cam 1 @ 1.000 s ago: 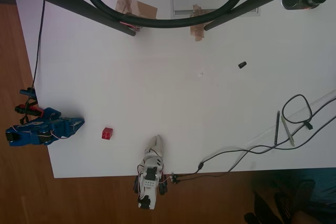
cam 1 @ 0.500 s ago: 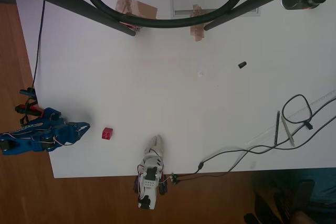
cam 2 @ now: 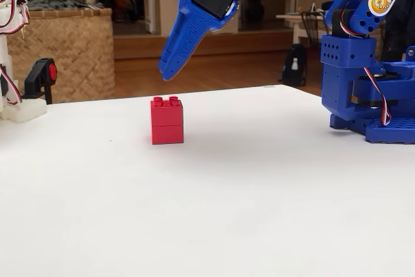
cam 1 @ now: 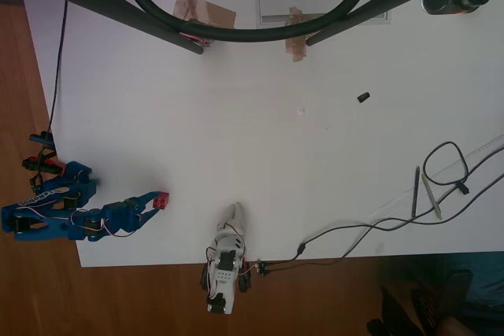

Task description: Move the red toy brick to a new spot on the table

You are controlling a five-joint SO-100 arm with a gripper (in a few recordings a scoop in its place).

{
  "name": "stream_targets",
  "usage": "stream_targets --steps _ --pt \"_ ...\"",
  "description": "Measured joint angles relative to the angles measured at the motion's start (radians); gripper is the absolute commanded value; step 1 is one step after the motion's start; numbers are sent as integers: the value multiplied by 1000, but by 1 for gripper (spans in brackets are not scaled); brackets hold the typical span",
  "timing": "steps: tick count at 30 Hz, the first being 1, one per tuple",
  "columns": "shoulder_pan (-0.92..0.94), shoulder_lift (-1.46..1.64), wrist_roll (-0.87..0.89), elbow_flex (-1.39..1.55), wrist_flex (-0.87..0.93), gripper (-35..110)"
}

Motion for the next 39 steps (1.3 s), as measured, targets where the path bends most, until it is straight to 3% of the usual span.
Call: stream_targets --steps 10,26,39 --pt "107 -83 -94 84 -224 28" --pt "118 -202 -46 169 -324 26" --pt "101 -249 -11 183 -293 0"
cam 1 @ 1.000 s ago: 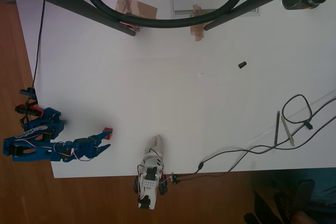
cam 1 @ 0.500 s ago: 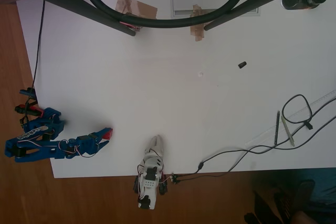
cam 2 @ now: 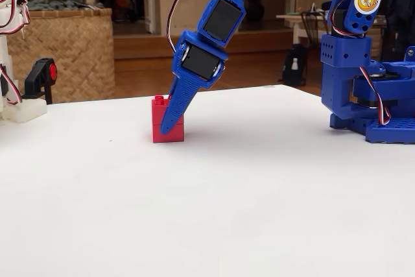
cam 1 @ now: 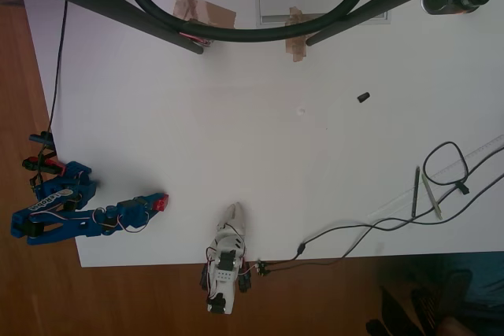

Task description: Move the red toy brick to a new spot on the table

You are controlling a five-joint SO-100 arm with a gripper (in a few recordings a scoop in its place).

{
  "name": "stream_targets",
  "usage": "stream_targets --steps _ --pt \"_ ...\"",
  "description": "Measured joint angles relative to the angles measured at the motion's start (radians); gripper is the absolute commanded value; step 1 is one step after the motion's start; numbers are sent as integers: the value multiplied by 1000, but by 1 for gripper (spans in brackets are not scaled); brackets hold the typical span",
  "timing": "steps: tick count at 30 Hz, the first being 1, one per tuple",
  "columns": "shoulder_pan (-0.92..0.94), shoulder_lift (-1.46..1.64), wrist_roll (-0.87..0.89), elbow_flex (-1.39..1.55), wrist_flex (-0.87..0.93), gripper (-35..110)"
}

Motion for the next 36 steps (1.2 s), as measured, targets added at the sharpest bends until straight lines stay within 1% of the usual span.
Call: stream_targets --steps 4,8,15,22,28,36 --pt "-48 -8 -3 -92 72 0" --pt "-103 -91 15 -265 141 0" --pt "-181 -333 28 -632 235 0" --pt "-215 -607 32 -1006 319 0" --pt "-241 -801 95 -1273 382 0" --pt "-302 -885 249 -1401 393 0"
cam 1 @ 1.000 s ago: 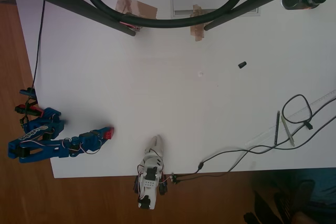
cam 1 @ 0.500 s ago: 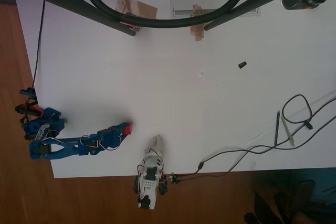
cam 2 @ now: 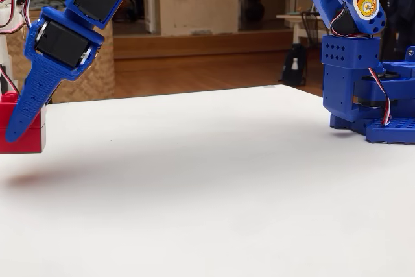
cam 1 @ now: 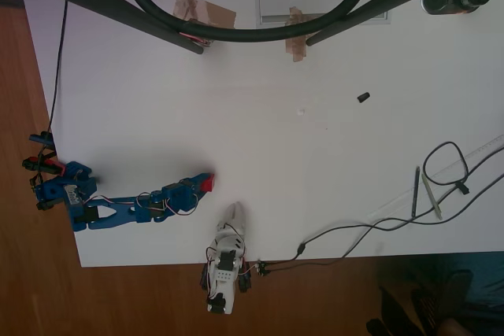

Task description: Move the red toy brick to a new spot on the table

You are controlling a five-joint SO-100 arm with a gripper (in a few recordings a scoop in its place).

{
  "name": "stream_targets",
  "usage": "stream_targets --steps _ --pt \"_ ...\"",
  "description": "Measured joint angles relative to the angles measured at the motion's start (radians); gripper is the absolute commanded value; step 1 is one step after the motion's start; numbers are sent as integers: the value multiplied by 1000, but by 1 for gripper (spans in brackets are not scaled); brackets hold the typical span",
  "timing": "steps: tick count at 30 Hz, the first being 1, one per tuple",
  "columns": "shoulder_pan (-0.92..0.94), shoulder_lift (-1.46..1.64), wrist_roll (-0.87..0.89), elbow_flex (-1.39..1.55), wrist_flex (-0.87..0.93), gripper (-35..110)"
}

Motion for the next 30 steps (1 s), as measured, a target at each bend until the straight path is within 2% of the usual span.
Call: stream_targets --steps 16,23,30 --pt "-67 -132 288 -170 18 0" --pt "-28 -181 298 -170 -9 1" --pt "21 -207 265 -178 -8 16"
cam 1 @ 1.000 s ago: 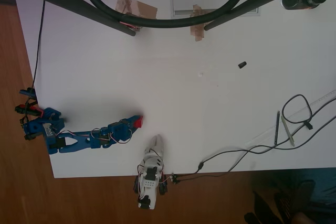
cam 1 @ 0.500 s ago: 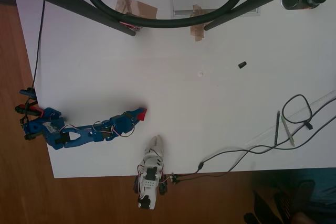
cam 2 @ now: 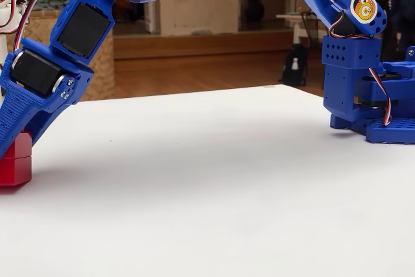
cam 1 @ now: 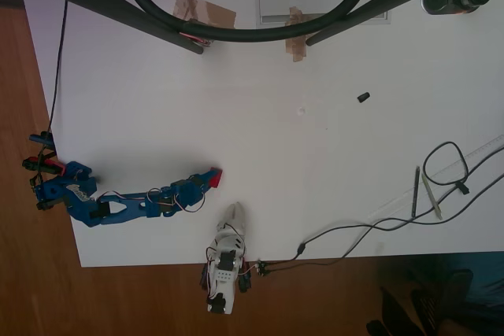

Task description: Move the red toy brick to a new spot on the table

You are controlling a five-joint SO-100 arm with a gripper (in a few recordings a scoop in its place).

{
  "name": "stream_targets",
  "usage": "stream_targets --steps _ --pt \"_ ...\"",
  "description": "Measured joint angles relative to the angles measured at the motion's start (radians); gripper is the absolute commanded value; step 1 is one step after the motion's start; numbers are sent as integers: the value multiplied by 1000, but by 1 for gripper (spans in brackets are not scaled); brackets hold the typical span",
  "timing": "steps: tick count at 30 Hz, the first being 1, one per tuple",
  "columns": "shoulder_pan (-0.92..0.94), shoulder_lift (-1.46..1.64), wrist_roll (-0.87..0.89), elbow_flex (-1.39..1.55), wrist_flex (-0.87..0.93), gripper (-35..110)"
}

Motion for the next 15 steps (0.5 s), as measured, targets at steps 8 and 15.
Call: stream_targets --steps 8,15 --pt "5 11 -17 -3 83 27" --pt "11 238 -2 23 218 28"
